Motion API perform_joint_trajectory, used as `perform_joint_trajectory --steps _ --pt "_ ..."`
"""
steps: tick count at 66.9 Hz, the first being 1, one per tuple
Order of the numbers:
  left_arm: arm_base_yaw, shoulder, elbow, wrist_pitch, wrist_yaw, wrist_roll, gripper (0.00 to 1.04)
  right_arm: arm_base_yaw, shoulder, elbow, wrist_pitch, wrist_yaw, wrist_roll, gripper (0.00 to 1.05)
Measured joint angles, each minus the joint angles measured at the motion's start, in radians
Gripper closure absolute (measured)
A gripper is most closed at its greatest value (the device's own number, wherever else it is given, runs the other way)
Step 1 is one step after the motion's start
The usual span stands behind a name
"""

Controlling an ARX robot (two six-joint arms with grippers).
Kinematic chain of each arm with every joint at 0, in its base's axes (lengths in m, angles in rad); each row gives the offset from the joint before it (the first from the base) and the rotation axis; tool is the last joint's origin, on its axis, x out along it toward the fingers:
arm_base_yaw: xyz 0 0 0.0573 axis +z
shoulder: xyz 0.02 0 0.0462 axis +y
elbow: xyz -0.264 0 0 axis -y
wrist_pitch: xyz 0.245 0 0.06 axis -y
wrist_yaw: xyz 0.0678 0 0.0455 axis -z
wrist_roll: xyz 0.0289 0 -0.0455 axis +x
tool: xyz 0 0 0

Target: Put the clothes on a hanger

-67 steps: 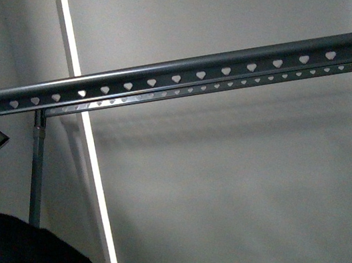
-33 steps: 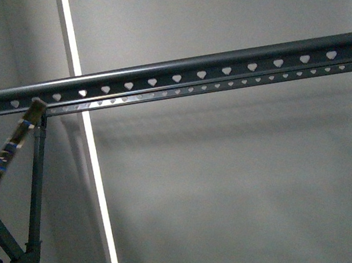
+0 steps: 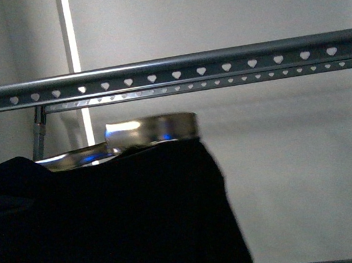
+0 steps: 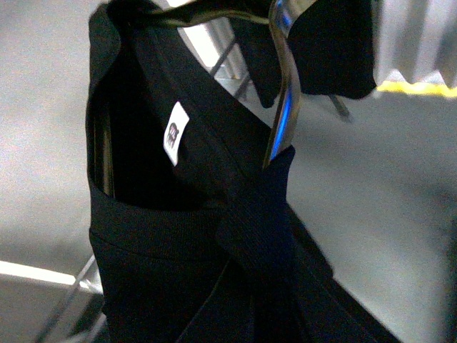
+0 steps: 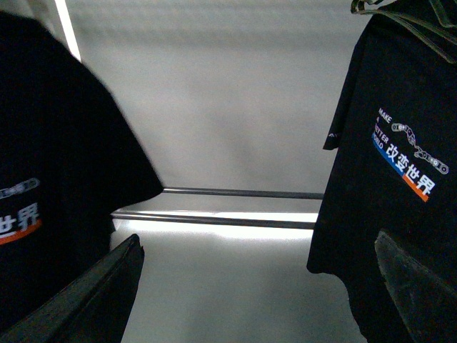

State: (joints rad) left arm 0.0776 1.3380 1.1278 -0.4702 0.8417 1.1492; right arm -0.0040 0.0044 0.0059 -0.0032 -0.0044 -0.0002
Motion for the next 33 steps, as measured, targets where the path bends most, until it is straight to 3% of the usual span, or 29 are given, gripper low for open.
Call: perform_joint_trajectory --steps 7,18,33 --pt "-0.064 0.035 0.034 0.035 -0.007 0.159 1.00 0.000 0.000 0.000 0.000 0.000 0.000 0.07" --pt "-0.172 0.090 0.045 0.265 0.010 0.293 1.00 0.000 0.000 0.000 0.000 0.000 0.000 0.07" --pt "-0.236 0.161 0.092 0.518 -0.016 0.457 1.00 0.000 0.000 0.000 0.000 0.000 0.000 0.07"
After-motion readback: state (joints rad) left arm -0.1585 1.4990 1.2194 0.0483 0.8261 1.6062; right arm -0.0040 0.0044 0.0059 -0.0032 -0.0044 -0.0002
